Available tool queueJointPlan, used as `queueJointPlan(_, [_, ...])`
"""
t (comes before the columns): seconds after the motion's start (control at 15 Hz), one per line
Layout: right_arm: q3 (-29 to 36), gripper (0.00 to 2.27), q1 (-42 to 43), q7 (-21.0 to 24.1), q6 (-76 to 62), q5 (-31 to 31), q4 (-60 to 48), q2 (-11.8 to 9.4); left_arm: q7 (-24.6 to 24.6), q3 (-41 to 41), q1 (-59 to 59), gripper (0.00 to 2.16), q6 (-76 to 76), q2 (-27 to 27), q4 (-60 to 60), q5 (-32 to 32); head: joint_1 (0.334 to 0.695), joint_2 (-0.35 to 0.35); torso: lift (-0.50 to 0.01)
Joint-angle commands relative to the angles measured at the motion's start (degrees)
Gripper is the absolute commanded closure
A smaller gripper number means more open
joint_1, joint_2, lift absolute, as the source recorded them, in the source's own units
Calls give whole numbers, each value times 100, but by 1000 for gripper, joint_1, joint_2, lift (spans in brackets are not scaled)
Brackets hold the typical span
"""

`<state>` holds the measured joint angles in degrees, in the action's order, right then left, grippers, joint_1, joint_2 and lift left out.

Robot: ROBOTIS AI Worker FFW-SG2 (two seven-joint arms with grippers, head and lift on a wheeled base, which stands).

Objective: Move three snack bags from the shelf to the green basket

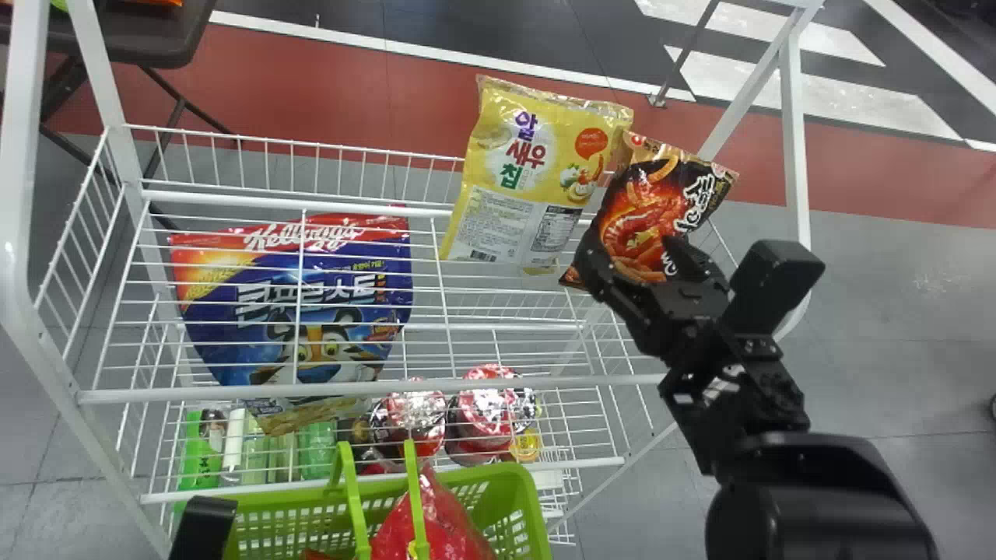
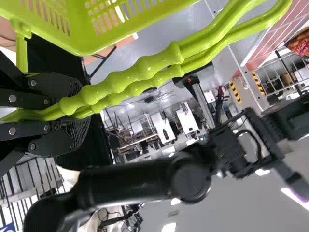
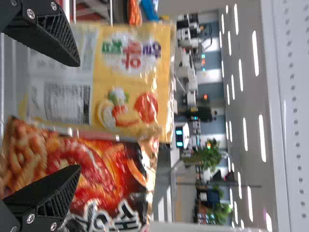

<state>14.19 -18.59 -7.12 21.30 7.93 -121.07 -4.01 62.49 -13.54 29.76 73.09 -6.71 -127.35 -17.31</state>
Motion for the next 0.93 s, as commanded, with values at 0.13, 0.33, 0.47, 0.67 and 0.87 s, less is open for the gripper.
queueJointPlan(0.13, [215,70,409,369,11,-126,523,-21,0,0,-49,1463,0,-15,-1,0,695,-350,-47])
queueJointPlan(0.33, [312,103,778,334,292,-266,918,-38,9,0,-75,1463,0,3,26,0,695,-350,-47])
queueJointPlan(0.47, [453,805,883,193,574,-240,1032,-56,-9,0,-75,1463,0,3,43,0,695,-350,-47])
queueJointPlan(0.67, [479,2243,822,35,1066,-161,909,-56,-27,9,-75,1463,0,12,43,0,695,-350,-47])
queueJointPlan(0.87, [514,2243,549,-27,837,-108,655,-29,-35,9,-75,1463,0,-6,8,0,695,-350,-47])
